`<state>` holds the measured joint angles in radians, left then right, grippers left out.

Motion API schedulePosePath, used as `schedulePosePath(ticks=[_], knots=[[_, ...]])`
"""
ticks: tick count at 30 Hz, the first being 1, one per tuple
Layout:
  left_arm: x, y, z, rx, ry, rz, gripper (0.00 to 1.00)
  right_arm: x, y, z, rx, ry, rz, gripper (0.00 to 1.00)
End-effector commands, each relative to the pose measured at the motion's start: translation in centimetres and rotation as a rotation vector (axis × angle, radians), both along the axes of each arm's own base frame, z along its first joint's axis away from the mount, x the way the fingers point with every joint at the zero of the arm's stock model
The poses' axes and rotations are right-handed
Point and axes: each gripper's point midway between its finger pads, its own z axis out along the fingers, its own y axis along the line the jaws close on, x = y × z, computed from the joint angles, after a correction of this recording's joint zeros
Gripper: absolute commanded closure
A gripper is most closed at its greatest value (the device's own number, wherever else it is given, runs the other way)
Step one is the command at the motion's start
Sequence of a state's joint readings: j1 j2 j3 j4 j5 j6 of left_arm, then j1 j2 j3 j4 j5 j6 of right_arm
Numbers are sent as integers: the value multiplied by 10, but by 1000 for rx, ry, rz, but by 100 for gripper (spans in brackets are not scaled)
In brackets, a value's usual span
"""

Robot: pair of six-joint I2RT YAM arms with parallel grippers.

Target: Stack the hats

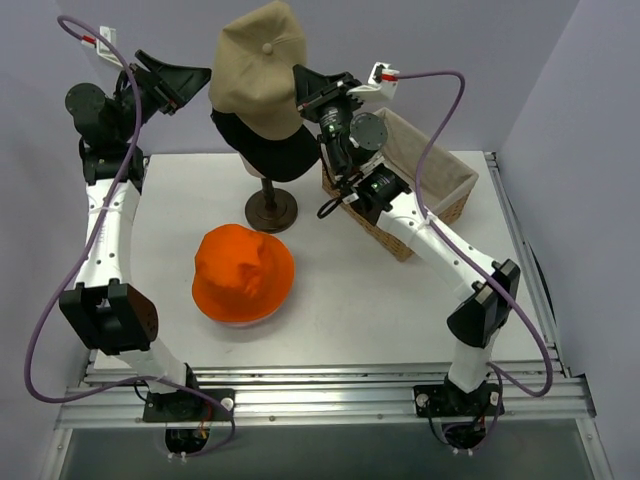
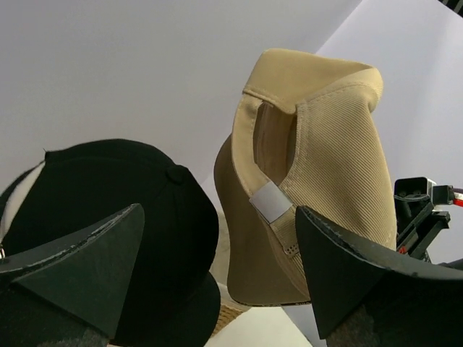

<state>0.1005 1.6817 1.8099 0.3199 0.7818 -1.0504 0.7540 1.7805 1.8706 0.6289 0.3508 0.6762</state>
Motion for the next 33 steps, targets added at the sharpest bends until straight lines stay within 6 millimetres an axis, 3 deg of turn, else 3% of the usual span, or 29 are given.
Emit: schedulePosePath(ticks=[1, 2, 4, 15, 19, 33], knots=[[-24, 6, 46, 90, -164, 66, 5, -5, -10, 42, 98, -95, -43, 100], [-20, 7, 43, 93, -155, 68, 5, -5, -12, 49, 110, -103, -48, 100], [-18, 7, 41, 98, -157, 64, 5, 6, -4, 36, 90, -74, -57, 100], [8, 9, 13, 57, -129, 38, 6, 30, 5, 16, 105, -48, -113, 100], [14, 9, 12, 44, -130, 30, 7, 35, 7, 11, 110, -48, -120, 91], [36, 9, 3, 27, -118, -3, 25, 44, 11, -9, 93, -28, -142, 81]])
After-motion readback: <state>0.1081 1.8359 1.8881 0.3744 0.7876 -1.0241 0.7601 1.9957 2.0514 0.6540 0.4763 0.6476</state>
